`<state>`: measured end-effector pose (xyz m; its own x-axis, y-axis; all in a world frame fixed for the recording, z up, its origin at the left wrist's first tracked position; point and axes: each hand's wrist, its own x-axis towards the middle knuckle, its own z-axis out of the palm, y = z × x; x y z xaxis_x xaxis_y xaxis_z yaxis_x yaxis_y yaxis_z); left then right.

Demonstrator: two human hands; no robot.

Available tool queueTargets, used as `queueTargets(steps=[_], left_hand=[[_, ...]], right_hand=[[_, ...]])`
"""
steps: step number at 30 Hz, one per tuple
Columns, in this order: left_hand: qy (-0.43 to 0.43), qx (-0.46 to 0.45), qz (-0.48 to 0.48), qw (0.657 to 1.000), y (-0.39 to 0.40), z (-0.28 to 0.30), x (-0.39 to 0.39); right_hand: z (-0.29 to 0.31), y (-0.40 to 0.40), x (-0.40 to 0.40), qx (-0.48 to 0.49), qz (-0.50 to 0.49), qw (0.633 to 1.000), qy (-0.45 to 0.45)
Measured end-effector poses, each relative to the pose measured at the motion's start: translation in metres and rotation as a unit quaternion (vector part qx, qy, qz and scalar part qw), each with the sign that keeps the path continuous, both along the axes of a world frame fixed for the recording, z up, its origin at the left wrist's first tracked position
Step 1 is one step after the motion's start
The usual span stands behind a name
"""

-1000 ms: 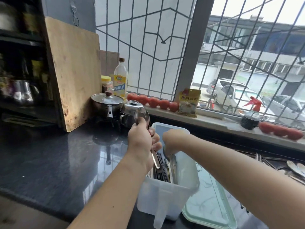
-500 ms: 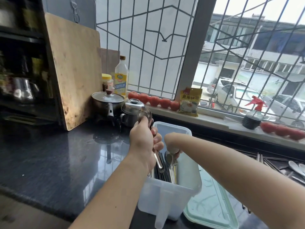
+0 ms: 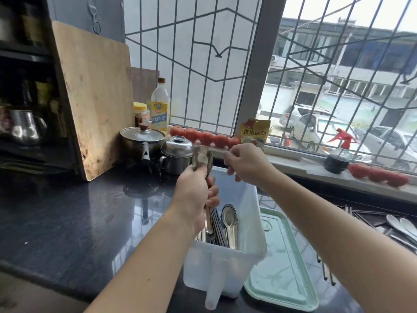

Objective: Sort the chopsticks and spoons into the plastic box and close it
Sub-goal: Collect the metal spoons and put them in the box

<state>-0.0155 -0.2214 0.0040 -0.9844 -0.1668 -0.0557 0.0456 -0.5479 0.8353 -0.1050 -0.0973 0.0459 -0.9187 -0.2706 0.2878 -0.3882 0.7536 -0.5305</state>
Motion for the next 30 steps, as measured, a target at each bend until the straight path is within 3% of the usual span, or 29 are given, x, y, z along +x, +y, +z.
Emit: queueTargets(steps=[3,7,10,14,25,30], left_hand=[[0.001,-0.041,-0.003,0.999,0.002,0.002,0.0],[0.023,-0.102,-0.003,0.994,0.008,0.005,0.005],[0.018,-0.094,-0.017,0.995,0.01,0.008,0.007],[0.022,-0.065,-0.009,0.998,0.012,0.013,0.01],[0.053,-0.112,0.031,0.992,0.014,0.011,0.012],[0.025,-0.076,0.17,0.982,0.007,0.006,0.004]], right_hand=[[0.011,0.005,0.035,-0.1,0.07,0.993,-0.011],[0.002,-0.001,0.058,-0.077,0.08,0.994,0.025],[0.002,0.0,0.055,-0.082,0.039,0.992,0.082],[0.005,0.002,0.052,-0.078,0.048,0.993,0.074],[0.011,-0.007,0.057,-0.005,0.021,0.983,0.185],[0.017,0.001,0.049,0.004,-0.007,0.987,0.159]])
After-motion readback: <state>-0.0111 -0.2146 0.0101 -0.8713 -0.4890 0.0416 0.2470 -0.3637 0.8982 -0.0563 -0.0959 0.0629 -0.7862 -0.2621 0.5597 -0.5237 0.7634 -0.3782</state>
